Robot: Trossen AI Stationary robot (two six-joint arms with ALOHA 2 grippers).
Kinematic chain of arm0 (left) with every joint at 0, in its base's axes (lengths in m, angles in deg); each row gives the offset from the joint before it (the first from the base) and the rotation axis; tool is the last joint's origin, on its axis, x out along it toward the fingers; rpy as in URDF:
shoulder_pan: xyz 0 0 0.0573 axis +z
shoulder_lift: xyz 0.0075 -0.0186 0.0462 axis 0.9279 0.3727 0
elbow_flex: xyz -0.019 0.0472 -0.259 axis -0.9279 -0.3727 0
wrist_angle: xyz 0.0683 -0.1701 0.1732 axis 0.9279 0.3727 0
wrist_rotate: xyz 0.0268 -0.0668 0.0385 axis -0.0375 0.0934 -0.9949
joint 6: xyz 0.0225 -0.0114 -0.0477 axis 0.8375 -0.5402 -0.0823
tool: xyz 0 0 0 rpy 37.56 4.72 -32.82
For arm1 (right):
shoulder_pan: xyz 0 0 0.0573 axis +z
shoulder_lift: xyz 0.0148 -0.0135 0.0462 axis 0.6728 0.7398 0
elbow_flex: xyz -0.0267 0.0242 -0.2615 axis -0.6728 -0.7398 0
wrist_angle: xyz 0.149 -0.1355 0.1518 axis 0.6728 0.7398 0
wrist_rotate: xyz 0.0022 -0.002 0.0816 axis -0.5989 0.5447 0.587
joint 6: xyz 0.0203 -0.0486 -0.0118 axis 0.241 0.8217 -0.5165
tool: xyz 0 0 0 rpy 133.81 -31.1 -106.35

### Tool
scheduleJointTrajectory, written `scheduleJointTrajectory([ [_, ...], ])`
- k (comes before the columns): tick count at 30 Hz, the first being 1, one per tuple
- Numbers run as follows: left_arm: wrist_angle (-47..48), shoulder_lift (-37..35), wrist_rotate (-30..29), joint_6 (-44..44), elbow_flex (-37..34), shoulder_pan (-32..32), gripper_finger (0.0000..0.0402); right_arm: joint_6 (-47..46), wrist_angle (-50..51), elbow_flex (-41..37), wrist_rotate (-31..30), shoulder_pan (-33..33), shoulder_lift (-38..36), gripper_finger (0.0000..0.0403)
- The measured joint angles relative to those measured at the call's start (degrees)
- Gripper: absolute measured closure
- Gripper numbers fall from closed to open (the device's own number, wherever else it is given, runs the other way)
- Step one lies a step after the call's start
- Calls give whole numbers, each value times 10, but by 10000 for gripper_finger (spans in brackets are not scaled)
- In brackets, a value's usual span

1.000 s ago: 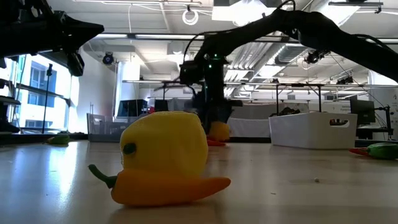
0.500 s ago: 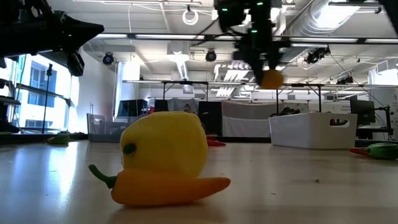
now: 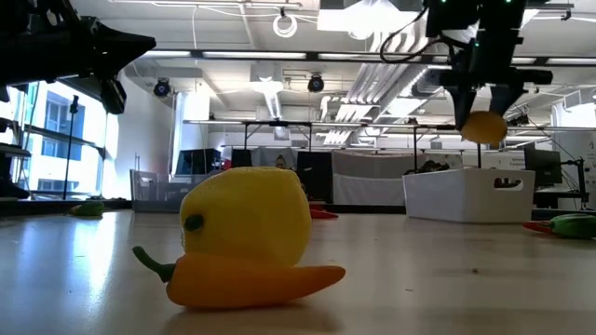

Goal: Sort produce into baskets
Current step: Put the lemon into the white bin

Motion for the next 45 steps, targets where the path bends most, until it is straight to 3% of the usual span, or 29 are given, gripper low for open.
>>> scheduleJointTrajectory([
  [4,0,0,0,0,0,0,401,-23,-20,-54,21,1,-24,190],
  [9,0,0,0,0,0,0,401,-34,-42,-97,-22,-12,-27,189],
  [15,0,0,0,0,0,0,401,150,-171,-102,17,-37,-27,189],
  [17,0,0,0,0,0,0,401,169,-173,-102,11,-45,-27,182],
  [20,0,0,0,0,0,0,401,151,-144,-102,-3,-62,-27,147],
  [27,0,0,0,0,0,0,401,163,-153,-102,4,-82,-27,24],
  [29,0,0,0,0,0,0,401,165,-153,-102,-3,-86,-27,9],
  [32,0,0,0,0,0,0,401,132,-147,-102,47,-88,-35,15],
  [38,0,0,0,0,0,0,401,17,-170,-102,135,-3,-37,20],
  [40,0,0,0,0,0,0,401,1,-246,-102,165,52,-37,20],
  [45,0,0,0,0,0,0,401,-42,-491,-101,174,211,-23,20],
])
